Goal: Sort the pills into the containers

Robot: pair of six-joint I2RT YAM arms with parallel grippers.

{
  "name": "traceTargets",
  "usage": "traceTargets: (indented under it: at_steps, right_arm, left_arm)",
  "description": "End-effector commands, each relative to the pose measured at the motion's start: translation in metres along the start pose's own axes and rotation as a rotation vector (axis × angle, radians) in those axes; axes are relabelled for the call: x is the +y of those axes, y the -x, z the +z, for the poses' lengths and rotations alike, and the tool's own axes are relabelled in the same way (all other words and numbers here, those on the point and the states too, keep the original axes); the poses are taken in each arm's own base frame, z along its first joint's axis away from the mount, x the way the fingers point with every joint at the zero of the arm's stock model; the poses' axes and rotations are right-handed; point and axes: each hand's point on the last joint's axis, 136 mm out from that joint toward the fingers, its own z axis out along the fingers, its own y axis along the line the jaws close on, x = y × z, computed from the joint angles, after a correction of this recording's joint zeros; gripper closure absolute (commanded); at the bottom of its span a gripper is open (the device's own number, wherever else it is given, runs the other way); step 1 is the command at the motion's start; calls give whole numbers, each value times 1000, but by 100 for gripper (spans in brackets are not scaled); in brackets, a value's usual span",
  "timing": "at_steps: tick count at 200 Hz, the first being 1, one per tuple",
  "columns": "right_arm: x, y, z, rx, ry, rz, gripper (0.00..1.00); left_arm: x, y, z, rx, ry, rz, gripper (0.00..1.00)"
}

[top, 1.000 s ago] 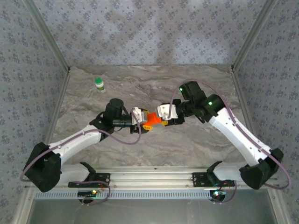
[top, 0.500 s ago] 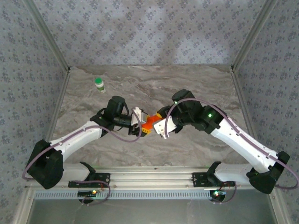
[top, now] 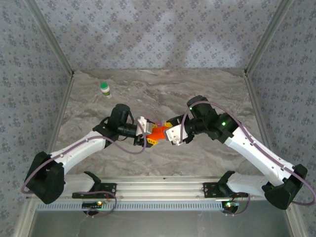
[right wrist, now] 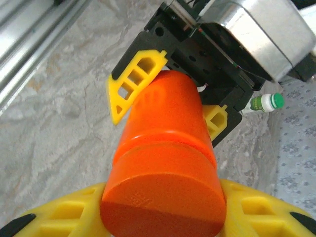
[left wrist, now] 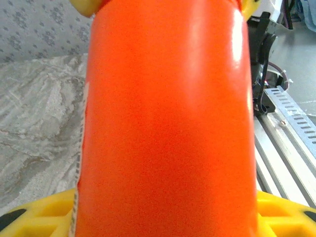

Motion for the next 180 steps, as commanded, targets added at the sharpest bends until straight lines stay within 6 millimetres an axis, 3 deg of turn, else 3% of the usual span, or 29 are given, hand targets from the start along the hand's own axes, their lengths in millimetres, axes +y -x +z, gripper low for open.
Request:
traceTargets:
  at_steps: [1, 36, 80, 111, 117, 180]
  right_arm:
    - [30, 27, 15, -191, 157, 155, 97]
    - [28, 29, 13, -248, 175, 284, 94]
    - [-9, 22, 17, -215, 70, 528, 91]
    - [-21, 12, 32, -172, 86, 748, 96]
    - [-33, 15, 28, -178, 67, 768, 96]
    - [-56, 11, 32, -195, 84, 1078, 96]
  left_arm:
    - [13, 88, -18, -229, 83, 262, 100]
    - [19, 92, -18, -240, 137, 278, 100]
    - [28, 94, -19, -237, 194, 281, 100]
    - [35, 96, -21, -243, 241, 283, 100]
    - [36, 97, -22, -243, 253, 284, 100]
    - [48, 90, -26, -216, 354, 293, 100]
